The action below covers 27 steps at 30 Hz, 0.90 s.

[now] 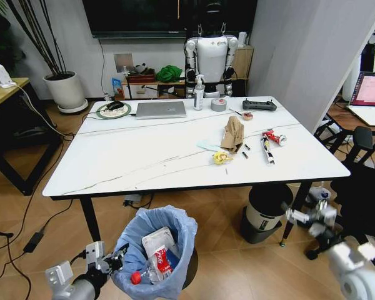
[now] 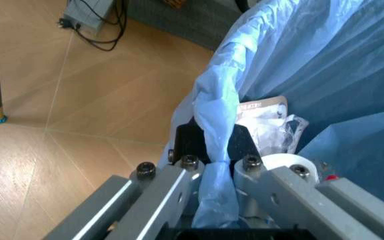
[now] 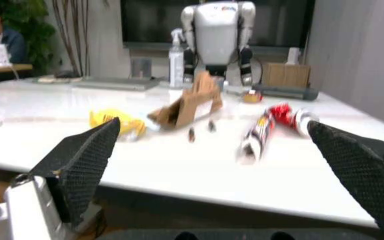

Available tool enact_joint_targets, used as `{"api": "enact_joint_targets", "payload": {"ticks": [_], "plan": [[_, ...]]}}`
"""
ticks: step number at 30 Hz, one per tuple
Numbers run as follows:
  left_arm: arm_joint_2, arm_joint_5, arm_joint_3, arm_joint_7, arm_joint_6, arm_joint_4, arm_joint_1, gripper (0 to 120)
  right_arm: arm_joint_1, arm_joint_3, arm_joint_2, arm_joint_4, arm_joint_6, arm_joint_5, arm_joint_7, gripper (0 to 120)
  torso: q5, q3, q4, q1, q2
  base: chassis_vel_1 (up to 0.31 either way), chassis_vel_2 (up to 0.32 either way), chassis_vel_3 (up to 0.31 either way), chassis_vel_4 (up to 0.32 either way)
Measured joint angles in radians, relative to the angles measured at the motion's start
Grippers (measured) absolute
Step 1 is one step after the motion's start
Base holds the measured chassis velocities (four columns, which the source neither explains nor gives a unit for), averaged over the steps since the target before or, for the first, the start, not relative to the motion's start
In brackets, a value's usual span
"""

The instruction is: Pick up the trash bin and place the trash from the table into it.

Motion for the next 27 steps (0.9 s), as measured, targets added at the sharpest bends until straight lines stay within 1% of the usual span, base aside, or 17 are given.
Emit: {"api": "enact_joint_targets", "payload": {"ticks": [3, 5, 8, 9, 11, 12, 15, 16, 20, 21, 24, 26, 27], "plan": [[-0.006, 0.004, -0.001, 0.0, 0.0, -0.001, 0.005, 0, 0.074, -0.081, -0.07, 0.0, -0.035, 0.057, 0.041, 100, 0.0002, 0.0, -0.0002, 0.0, 0.0, 0.0, 0.0, 0.0, 0.0], [-0.006, 0.004, -0.001, 0.0, 0.0, -0.001, 0.005, 0, 0.082, -0.09, -0.075, -0.003, -0.036, 0.06, 0.041, 100, 0.0001, 0.0, -0.0001, 0.0, 0.0, 0.0, 0.0, 0.0, 0.0], [-0.007, 0.008, -0.004, 0.0, 0.001, -0.004, 0.012, 0, 0.15, -0.178, -0.133, -0.042, -0.039, 0.087, 0.031, 100, 0.0002, 0.0, 0.0, 0.0, 0.0, 0.0, 0.0, 0.0, 0.0], [-0.008, 0.01, -0.006, 0.0, 0.001, -0.008, 0.015, 0, 0.209, -0.242, -0.17, -0.069, -0.039, 0.113, 0.026, 100, 0.0002, 0.0, -0.0002, 0.0, 0.0, 0.0, 0.0, 0.0, 0.0], [-0.01, 0.014, -0.007, 0.0, 0.002, -0.013, 0.021, 0, 0.285, -0.318, -0.213, -0.096, -0.039, 0.148, 0.024, 100, 0.0002, 0.0, -0.0002, 0.0, 0.0, 0.0, 0.0, 0.0, 0.0], [-0.01, 0.014, -0.007, 0.0, 0.002, -0.013, 0.021, 0, 0.285, -0.318, -0.213, -0.096, -0.039, 0.148, 0.024, 100, 0.0002, 0.0, -0.0002, 0.0, 0.0, 0.0, 0.0, 0.0, 0.0], [-0.011, 0.017, -0.007, -0.001, 0.003, -0.016, 0.026, 0, 0.407, -0.438, -0.255, -0.129, -0.045, 0.176, 0.025, 100, -0.0003, 0.0, -0.0002, 0.0, 0.0, 0.0, 0.0, 0.0, 0.0], [-0.011, 0.017, -0.007, -0.001, 0.004, -0.016, 0.026, 0, 0.48, -0.518, -0.267, -0.156, -0.049, 0.183, 0.025, 100, -0.0001, 0.0, 0.0, 0.0, 0.0, 0.0, 0.0, 0.0, 0.0], [-0.008, 0.015, -0.005, -0.006, 0.006, -0.014, 0.016, 0, 0.636, -0.702, -0.265, -0.226, -0.059, 0.195, 0.025, 100, 0.0, 0.0, 0.0, 0.0, 0.0, 0.0, 0.0, 0.0, 0.0], [-0.008, 0.015, -0.005, -0.006, 0.006, -0.014, 0.016, 0, 0.636, -0.702, -0.265, -0.226, -0.059, 0.195, 0.025, 100, 0.0, 0.0, 0.0, 0.0, 0.0, 0.0, 0.0, 0.0, 0.0], [-0.002, 0.01, -0.003, -0.008, 0.007, -0.006, 0.01, 0, 0.775, -0.836, -0.234, -0.304, -0.063, 0.197, 0.026, 100, 0.0, 0.0, -0.0002, 0.0, 0.0, 0.0, 0.0, 0.0, 0.0], [0.005, 0.008, -0.002, -0.009, 0.007, 0.001, 0.008, 0, 0.847, -0.904, -0.212, -0.358, -0.063, 0.199, 0.026, 100, -0.0002, 0.0, 0.0001, 0.0, 0.0, 0.0, 0.0, 0.0, 0.0], [0.008, 0.006, -0.002, -0.009, 0.007, 0.002, 0.006, 0, 0.863, -0.919, -0.207, -0.372, -0.063, 0.199, 0.025, 100, -0.0001, 0.0, 0.0001, 0.0, 0.0, 0.0, 0.0, 0.0, 0.0]]}}
